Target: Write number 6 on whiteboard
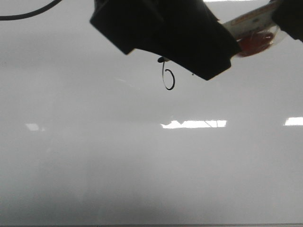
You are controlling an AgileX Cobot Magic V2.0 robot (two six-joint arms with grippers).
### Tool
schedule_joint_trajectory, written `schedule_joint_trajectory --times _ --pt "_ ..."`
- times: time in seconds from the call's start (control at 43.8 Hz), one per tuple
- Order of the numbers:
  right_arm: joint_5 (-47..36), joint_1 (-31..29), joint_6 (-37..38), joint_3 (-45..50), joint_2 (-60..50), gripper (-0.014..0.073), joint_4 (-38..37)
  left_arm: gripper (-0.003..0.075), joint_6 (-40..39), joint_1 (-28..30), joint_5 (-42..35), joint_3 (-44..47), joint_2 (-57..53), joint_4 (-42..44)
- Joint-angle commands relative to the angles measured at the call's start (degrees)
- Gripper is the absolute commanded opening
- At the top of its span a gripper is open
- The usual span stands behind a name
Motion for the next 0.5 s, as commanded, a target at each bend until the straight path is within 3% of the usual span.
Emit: schedule_joint_trajectory --times 0.0,0.137,0.388,0.48 --pt "-2.80 0.04 -0.78 -1.50 -0.64 -0.0055 0.10 0.0108 -0.06 -0.47 -3.15 -1.71 -1.69 -1.75" --pt "-2.91 0.04 -0.78 -1.50 -0.64 0.0044 0.10 0.0021 -0.06 -0.47 -3.15 -1.71 -1.69 -1.75" --pt "-1.82 0.00 -0.78 -1.58 -0.64 0.0550 -1.59 -0.0014 -0.06 -0.47 -3.15 -1.71 -1.69 -1.54" --pt "1.40 -0.14 -0.03 -2.06 -1.06 0.0628 -5.10 -0.0014 -0.54 -0.47 -3.15 -1.71 -1.69 -0.27"
